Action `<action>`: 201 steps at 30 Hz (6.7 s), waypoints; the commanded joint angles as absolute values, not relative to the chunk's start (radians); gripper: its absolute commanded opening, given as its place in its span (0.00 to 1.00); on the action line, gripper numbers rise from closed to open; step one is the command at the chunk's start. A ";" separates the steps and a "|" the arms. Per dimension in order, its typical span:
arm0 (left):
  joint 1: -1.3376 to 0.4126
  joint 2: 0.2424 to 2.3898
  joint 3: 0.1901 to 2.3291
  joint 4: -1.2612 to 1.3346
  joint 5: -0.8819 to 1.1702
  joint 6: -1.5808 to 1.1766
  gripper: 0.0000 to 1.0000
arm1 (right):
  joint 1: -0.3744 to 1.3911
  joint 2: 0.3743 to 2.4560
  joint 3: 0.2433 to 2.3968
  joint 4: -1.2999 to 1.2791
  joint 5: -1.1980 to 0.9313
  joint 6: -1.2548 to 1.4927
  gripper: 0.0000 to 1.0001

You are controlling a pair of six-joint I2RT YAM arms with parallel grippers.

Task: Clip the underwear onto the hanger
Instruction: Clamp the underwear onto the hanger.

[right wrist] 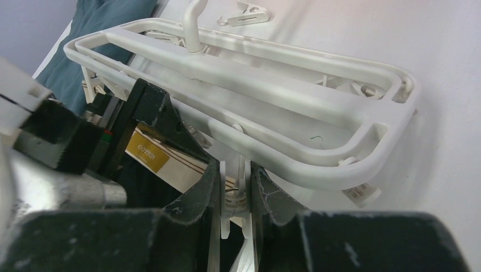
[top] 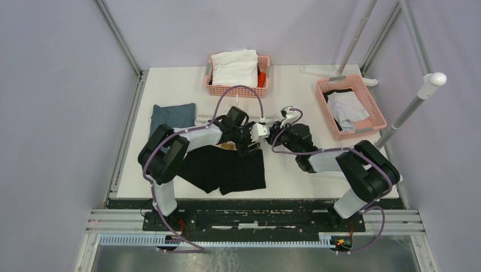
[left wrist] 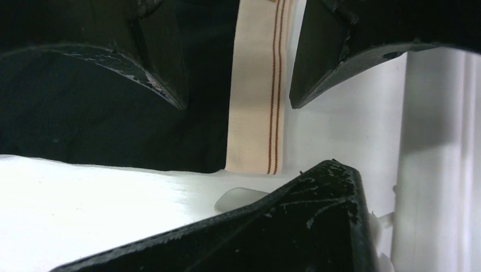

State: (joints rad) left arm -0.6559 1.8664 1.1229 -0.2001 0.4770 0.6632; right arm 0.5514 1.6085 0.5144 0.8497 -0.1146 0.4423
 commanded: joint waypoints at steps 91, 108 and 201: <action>-0.972 1.100 0.665 0.125 0.103 0.490 0.70 | 0.550 1.504 0.566 0.816 -0.174 0.376 0.00; -0.768 1.538 0.846 0.223 0.217 0.649 0.80 | 0.539 1.534 0.623 0.758 -0.138 0.334 0.00; -0.885 1.149 0.735 -0.044 0.263 0.583 0.73 | 0.479 1.599 0.709 0.709 -0.280 0.316 0.00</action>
State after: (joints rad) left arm -1.0359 1.0790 0.6598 0.0311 0.0326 0.4835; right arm 0.4755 1.6367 0.7063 0.6415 -0.2546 0.3241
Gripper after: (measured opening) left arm 0.683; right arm 0.252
